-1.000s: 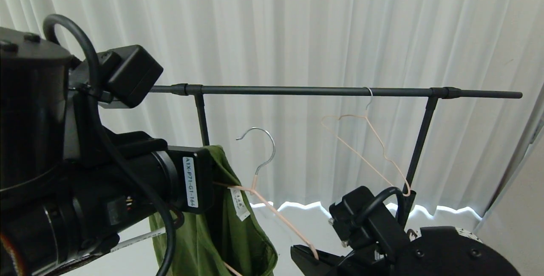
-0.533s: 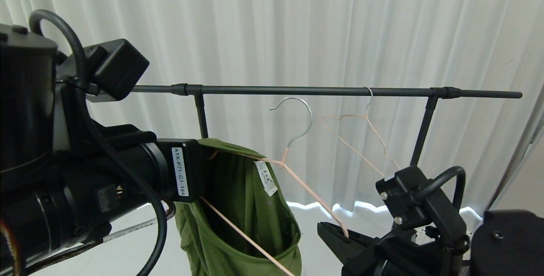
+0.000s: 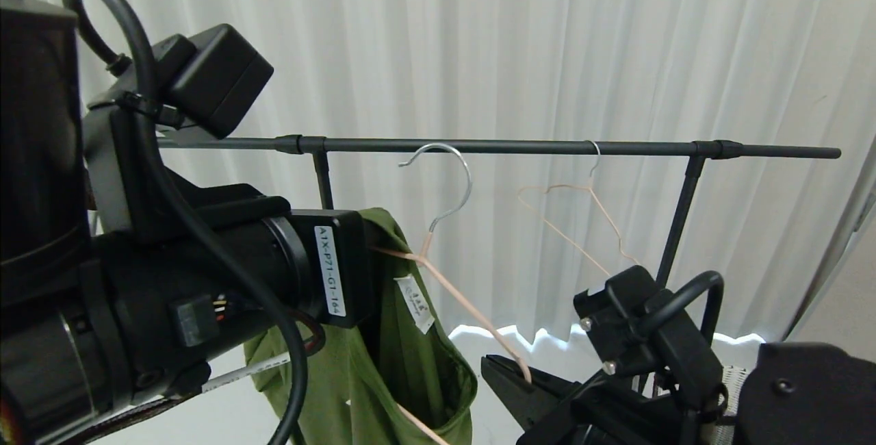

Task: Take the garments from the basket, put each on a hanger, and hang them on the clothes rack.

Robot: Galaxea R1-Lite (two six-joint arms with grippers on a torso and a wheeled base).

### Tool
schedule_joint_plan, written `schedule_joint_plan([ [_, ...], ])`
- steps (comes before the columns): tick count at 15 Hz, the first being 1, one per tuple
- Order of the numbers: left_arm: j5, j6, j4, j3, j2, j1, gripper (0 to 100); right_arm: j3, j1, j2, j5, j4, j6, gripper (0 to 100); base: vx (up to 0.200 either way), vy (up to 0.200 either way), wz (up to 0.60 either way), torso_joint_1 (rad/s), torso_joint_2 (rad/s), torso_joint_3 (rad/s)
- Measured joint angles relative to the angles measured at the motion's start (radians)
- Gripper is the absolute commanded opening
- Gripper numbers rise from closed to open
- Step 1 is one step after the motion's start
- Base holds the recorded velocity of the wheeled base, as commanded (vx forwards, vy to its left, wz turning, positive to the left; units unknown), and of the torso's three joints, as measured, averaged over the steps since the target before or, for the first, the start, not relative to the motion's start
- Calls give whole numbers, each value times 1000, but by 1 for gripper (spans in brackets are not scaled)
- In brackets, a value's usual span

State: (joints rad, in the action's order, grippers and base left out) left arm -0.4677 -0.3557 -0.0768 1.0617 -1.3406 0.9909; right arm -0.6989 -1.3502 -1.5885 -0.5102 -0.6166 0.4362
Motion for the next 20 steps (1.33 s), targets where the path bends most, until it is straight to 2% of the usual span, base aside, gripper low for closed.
schedule_joint_plan([
  [3, -1, -1, 1, 3, -8, 15, 0, -16, -13, -34, 3, 0, -3, 0, 0, 0, 0, 0, 0, 0],
  [9, -4, 3, 0, -74, 23, 30, 0, -22, 15, -32, 4, -14, -9, 0, 0, 0, 0, 0, 0, 0],
  [14, -8, 7, 1, -83, 37, 32, 0, -20, 18, -7, -5, -102, -107, 0, 0, 0, 0, 0, 0, 0],
  [17, -6, 68, 0, -94, 41, 32, 0, -19, 19, -1, -17, -144, -157, 0, 0, 0, 0, 0, 0, 0],
  [18, -4, 79, 0, -101, 44, 32, 100, -18, 19, 0, -16, -145, -164, 0, 0, 0, 0, 0, 0, 0],
  [20, -3, 82, 0, -110, 50, 40, 100, -18, 19, 1, -18, -148, -172, 0, 0, 0, 0, 0, 0, 0],
])
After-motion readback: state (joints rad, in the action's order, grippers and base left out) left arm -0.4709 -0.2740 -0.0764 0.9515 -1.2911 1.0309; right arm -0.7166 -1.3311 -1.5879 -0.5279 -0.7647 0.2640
